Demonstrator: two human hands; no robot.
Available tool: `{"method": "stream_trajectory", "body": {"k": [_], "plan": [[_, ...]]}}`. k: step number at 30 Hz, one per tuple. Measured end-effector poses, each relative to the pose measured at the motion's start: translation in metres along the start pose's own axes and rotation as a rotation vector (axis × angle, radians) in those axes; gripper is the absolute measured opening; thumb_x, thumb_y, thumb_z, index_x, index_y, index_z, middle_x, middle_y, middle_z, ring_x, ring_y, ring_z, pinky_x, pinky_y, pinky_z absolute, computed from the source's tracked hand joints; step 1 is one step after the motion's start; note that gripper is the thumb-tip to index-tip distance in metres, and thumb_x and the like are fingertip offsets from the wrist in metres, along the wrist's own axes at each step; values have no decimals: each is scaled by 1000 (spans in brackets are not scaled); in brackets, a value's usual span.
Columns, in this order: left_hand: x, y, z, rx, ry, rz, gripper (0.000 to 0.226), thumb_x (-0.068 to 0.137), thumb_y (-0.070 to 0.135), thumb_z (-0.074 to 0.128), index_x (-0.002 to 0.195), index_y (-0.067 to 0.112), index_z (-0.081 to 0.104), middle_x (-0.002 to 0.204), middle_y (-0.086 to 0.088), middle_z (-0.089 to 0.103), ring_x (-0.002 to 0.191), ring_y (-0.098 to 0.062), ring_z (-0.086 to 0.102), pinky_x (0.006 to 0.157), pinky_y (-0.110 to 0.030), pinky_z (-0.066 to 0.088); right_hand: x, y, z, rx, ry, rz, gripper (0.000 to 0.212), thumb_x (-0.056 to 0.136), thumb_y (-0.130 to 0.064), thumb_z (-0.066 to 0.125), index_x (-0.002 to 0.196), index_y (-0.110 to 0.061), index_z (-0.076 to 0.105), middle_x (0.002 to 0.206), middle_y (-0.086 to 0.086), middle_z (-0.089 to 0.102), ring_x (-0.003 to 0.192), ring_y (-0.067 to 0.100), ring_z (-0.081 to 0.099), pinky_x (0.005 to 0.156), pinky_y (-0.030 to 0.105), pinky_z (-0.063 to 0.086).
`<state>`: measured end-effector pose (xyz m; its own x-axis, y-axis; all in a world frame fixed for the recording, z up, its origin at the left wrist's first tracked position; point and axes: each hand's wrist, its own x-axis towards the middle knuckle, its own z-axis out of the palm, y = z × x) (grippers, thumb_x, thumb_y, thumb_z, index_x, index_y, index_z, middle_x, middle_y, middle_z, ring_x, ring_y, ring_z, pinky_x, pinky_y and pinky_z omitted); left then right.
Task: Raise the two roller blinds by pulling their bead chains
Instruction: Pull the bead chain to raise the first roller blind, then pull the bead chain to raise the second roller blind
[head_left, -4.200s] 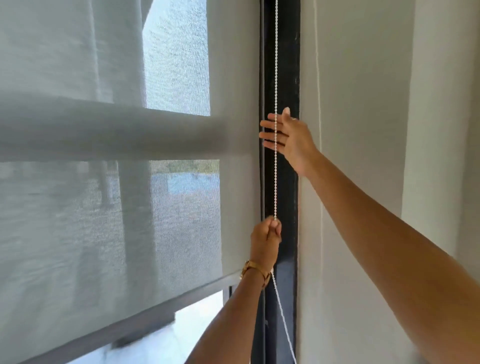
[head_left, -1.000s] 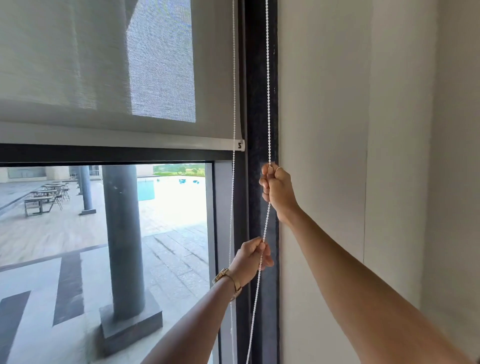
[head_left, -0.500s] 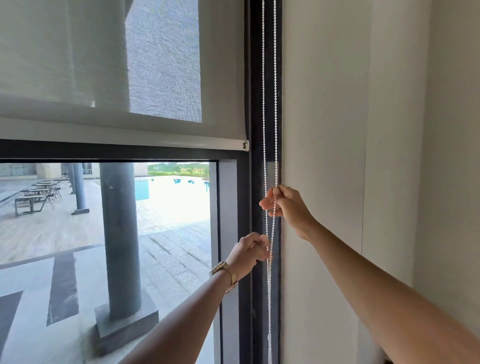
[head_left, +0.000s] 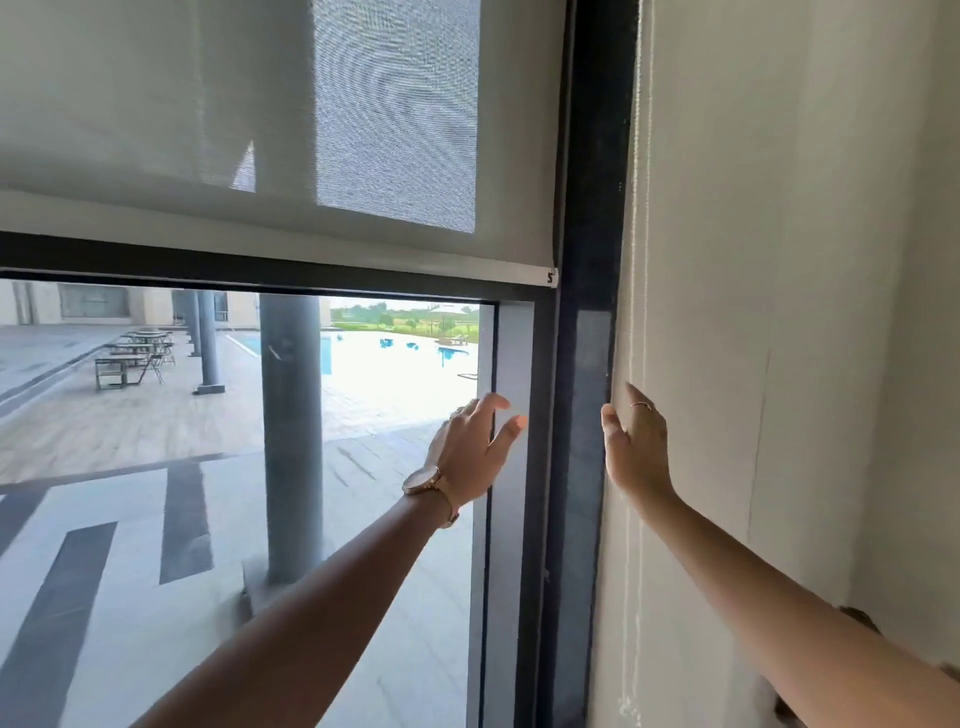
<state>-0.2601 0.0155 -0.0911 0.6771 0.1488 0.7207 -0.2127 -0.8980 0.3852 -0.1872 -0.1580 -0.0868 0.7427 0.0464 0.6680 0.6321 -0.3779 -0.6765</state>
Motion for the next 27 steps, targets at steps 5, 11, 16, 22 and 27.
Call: {"method": "stream_trajectory", "body": {"k": [5, 11, 16, 22, 27], "plan": [[-71, 0, -72, 139, 186, -20, 42, 91, 44, 46, 116, 12, 58, 129, -7, 61, 119, -23, 57, 100, -38, 45, -55, -45, 13, 52, -92, -125, 48, 99, -25, 37, 144, -9, 33, 153, 8, 35, 144, 22, 27, 120, 38, 19], [-163, -11, -165, 605, 92, 32, 55, 95, 41, 40, 141, 10, 39, 149, -8, 40, 142, -24, 32, 119, -42, 23, -158, -111, 66, 66, -280, -262, 50, 99, -21, 36, 147, -12, 26, 158, 2, 23, 148, 15, 13, 122, 34, 8], [-232, -26, -264, 986, 30, 132, 56, 92, 36, 45, 140, 9, 41, 145, -12, 46, 136, -30, 40, 115, -48, 29, -234, -196, 95, 98, -401, -520, 50, 96, -15, 44, 144, -6, 32, 154, 9, 30, 147, 19, 17, 121, 32, 12], [-330, -49, -386, 1110, 59, -30, 55, 92, 33, 45, 142, 11, 37, 150, -13, 38, 140, -31, 35, 117, -48, 24, -325, -308, 129, 242, -441, -751, 48, 91, -12, 54, 138, -3, 44, 145, 15, 46, 141, 32, 33, 114, 50, 31], [-441, -68, -494, 1111, 130, -285, 45, 92, 34, 43, 134, 17, 47, 129, -7, 60, 112, -27, 59, 91, -41, 48, -433, -415, 178, 401, -602, -857, 39, 93, -20, 52, 131, -11, 53, 134, 8, 58, 132, 27, 46, 108, 44, 41]]}}
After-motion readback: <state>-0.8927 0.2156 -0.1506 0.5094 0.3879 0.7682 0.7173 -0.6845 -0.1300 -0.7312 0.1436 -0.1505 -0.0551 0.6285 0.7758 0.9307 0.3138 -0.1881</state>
